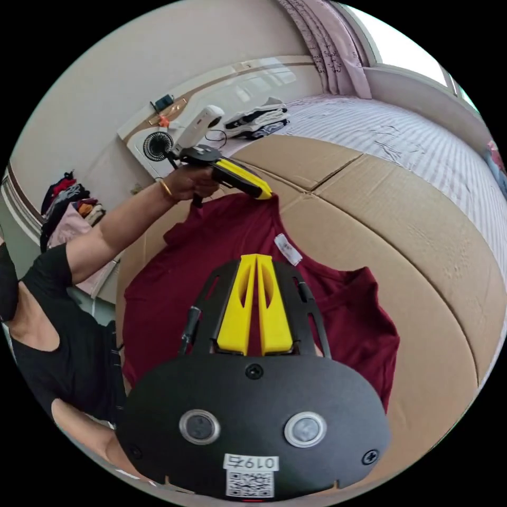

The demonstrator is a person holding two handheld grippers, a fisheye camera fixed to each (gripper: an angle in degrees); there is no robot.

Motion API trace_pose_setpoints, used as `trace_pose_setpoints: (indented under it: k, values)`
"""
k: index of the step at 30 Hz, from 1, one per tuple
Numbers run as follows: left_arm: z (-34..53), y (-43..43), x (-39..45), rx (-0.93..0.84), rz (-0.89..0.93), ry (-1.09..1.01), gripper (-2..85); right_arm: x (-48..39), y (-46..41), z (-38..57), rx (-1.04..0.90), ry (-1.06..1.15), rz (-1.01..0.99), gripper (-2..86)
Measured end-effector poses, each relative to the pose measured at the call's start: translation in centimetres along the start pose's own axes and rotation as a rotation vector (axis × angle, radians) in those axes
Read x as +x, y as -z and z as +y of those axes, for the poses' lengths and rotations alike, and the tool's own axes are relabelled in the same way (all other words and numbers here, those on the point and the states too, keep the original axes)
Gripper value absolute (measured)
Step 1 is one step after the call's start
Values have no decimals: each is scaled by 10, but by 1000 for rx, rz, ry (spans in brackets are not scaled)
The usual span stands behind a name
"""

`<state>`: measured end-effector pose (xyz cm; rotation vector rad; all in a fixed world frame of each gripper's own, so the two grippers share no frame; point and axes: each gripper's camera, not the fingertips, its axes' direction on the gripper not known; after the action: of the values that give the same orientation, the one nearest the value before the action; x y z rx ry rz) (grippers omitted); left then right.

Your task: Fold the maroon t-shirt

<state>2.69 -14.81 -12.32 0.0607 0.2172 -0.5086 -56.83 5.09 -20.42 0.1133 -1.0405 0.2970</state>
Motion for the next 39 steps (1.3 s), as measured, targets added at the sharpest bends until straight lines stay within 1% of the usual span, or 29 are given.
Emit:
trace_pose_setpoints:
  k: [2,3,7,8,14,19,21,23,26,32,36,39]
  values:
    - [-1,-5,1,-38,-15,-12,8,6,-5,-5,-4,-54,169,1]
    - [-1,-8,6,-52,-43,-31,8,9,-5,-6,-3,-65,190,2]
    - [-2,-7,14,-51,-61,-46,8,35,-13,-10,-66,-57,94,53]
    - [-2,-7,13,-50,-55,-42,8,36,-15,-10,-82,-43,106,70]
    - [0,-7,2,-41,-2,-13,9,28,-24,-17,-130,22,168,80]
    - [-2,-6,9,-43,-19,-24,9,29,-41,-27,-190,31,159,75]
    - [-2,-5,13,-41,-27,-28,9,26,-43,-28,-186,35,182,56]
    - [-1,-3,13,-38,-30,-19,9,23,-45,-26,-176,43,219,17]
    - [2,2,14,-24,-31,-9,9,26,-41,-25,-148,26,257,-3]
    - [-1,-8,25,-48,-52,-14,7,33,-40,-25,-122,-10,255,-3]
    - [-6,-12,33,-59,-59,-16,6,37,-31,-24,-106,-22,215,10]
    - [-7,-15,37,-61,-62,-20,6,43,-7,-21,-36,-33,193,26]
